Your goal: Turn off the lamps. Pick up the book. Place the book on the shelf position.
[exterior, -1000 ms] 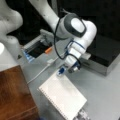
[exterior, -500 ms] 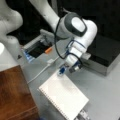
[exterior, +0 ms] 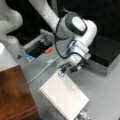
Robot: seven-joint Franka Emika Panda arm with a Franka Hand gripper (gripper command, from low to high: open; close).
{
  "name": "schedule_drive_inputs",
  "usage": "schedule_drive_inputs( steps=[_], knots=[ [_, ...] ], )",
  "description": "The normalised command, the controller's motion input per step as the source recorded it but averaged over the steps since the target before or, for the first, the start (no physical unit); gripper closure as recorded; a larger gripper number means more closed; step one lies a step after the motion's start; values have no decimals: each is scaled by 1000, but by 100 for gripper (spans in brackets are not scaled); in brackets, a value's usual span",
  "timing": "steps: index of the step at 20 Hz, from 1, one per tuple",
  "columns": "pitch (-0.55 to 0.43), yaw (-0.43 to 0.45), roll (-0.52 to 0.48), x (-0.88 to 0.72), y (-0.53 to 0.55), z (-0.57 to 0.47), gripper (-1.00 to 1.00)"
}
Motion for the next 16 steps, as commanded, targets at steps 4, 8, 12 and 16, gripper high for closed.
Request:
schedule_drive_inputs(
  steps=[4,8,12,16],
  knots=[
    [169,-50,-361,424,189,312,100],
    [103,-83,-306,390,165,316,100],
    [75,-99,-288,314,164,361,100],
    [100,-125,-254,279,150,440,100]
  ],
)
